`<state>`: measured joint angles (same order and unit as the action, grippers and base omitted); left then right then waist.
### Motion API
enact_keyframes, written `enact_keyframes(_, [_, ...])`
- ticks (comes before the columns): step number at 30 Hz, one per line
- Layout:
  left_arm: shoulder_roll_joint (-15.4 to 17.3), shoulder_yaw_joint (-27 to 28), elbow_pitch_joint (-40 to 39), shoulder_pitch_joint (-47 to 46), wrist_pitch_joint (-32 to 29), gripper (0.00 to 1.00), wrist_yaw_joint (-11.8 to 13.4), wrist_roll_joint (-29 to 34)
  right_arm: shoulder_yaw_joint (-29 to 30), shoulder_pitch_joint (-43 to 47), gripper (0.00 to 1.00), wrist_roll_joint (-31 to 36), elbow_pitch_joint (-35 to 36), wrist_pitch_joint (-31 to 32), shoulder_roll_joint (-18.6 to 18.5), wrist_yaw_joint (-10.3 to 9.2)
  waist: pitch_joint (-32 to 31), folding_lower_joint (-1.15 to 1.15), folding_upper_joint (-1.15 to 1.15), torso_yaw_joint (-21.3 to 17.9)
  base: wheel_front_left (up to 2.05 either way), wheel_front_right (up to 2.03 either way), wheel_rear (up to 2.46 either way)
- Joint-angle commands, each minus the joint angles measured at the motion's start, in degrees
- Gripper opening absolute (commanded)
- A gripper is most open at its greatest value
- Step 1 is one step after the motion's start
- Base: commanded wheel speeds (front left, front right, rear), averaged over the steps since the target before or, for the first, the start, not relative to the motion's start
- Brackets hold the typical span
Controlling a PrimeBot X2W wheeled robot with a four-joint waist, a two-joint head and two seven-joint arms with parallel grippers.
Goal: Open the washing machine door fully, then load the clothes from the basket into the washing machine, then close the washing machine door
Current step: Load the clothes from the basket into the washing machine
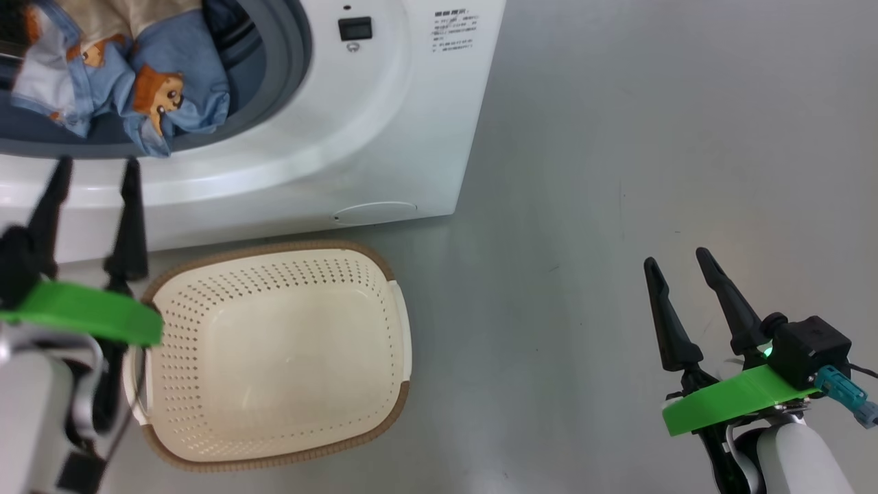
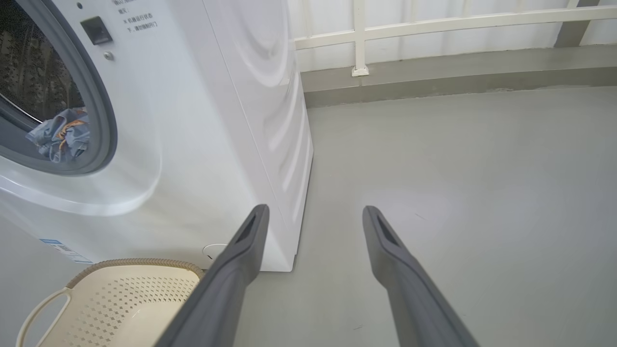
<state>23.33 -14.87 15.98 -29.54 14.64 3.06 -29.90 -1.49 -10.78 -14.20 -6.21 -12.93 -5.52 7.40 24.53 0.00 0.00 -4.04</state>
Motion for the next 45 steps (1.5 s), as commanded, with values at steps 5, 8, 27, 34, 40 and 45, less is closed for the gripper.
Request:
enact_keyframes(5, [-0.84,4.15,-8.70,7.66,0.35,1.00,3.43,2.11,-1.45,1.71,1.00,0.26,1.85,0.07,-0.05,0.09,-1.24,0.00,0.00,-0.39,0.00,0.00,0.00])
enact_keyframes(8, [-3.18,5.63,-11.63,10.99,0.35,1.00,4.21,2.55,-1.76,2.02,1.00,0.14,1.80,0.07,-0.07,0.09,-1.85,0.00,0.00,-0.62,0.00,0.00,0.00])
enact_keyframes(27, [-11.32,8.83,-14.12,19.04,0.36,1.00,3.04,10.28,-2.96,3.03,1.00,-0.45,1.49,0.12,-0.35,0.09,-3.39,0.00,0.00,-1.17,0.00,0.00,0.00])
enact_keyframes(34, [-12.75,10.08,-13.62,19.20,0.36,1.00,1.93,11.48,-3.07,3.04,1.00,-0.41,1.54,0.28,-0.39,0.09,-3.30,0.00,0.00,-1.04,0.00,0.00,0.00])
enact_keyframes(40, [-13.57,11.11,-13.48,19.04,0.36,1.00,1.21,12.27,-3.20,2.88,1.00,-0.42,1.39,0.31,-0.29,0.09,-3.20,0.00,0.00,-1.02,0.00,0.00,0.00])
enact_keyframes(45, [-14.01,11.70,-13.30,18.86,0.36,1.00,0.72,12.84,-3.22,2.81,1.00,-0.43,1.31,0.31,-0.22,0.09,-3.10,0.00,0.00,-1.04,0.00,0.00,0.00])
